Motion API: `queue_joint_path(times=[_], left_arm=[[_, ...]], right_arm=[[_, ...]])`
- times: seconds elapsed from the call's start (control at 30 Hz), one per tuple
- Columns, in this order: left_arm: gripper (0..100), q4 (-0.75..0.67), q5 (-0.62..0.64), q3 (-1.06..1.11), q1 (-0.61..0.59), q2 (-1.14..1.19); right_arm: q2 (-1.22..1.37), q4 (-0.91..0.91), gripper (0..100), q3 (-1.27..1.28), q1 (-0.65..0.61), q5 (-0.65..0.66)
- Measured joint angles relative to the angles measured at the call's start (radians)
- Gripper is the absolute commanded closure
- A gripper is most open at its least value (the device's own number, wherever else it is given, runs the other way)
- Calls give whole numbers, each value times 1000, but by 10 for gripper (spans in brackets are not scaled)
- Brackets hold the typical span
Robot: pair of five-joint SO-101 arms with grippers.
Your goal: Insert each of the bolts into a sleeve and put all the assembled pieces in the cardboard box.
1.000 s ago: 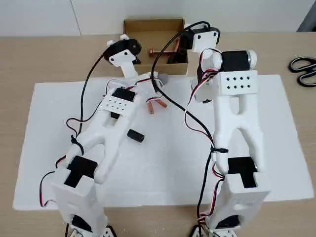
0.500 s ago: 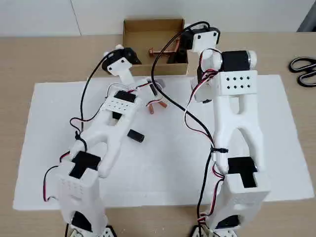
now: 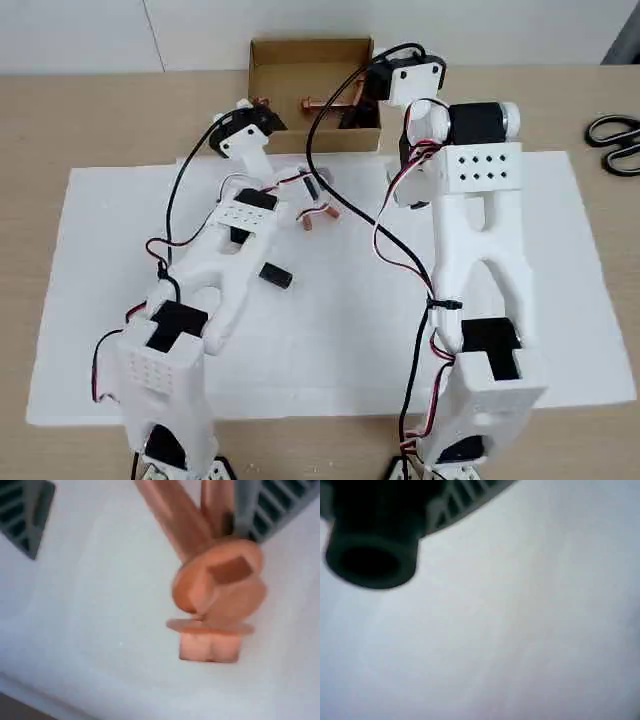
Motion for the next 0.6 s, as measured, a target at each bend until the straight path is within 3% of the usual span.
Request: queue_joint_path(times=[0.17,0.6], left_arm=[[918,0,0,0,0,0],[994,-12,-48,-11,5,-3]], right_arm=[[0,0,995,0,0,0],[0,0,995,0,0,0]])
